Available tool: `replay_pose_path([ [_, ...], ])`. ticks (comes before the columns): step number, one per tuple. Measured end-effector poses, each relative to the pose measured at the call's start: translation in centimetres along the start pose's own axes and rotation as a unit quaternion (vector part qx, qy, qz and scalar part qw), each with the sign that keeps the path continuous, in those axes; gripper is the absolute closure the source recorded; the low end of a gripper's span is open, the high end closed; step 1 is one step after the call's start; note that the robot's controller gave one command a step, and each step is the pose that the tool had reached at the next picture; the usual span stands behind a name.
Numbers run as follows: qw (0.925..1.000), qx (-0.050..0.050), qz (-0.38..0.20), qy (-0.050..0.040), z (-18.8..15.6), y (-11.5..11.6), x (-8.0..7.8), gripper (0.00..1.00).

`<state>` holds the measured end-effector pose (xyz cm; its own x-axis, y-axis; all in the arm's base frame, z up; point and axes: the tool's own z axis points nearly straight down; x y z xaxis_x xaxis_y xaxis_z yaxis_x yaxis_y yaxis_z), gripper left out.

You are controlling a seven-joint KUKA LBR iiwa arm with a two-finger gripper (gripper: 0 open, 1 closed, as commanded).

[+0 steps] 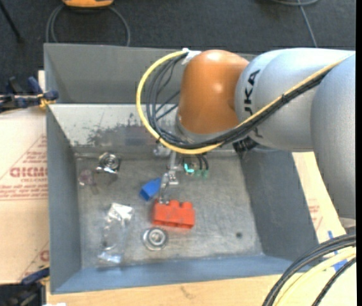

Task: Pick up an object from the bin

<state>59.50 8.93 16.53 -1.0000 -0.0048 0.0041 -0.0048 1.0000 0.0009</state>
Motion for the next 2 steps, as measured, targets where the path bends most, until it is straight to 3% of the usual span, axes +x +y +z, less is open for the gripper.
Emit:
replay_pose_path([
  [1, 0.9984, -0.001, -0.056, -0.0074, 6.74, -0.92, -0.83, 0.0],
  [2, 0.9985, -0.001, -0.055, -0.0075, 7.17, -1.01, -0.73, 1.0],
])
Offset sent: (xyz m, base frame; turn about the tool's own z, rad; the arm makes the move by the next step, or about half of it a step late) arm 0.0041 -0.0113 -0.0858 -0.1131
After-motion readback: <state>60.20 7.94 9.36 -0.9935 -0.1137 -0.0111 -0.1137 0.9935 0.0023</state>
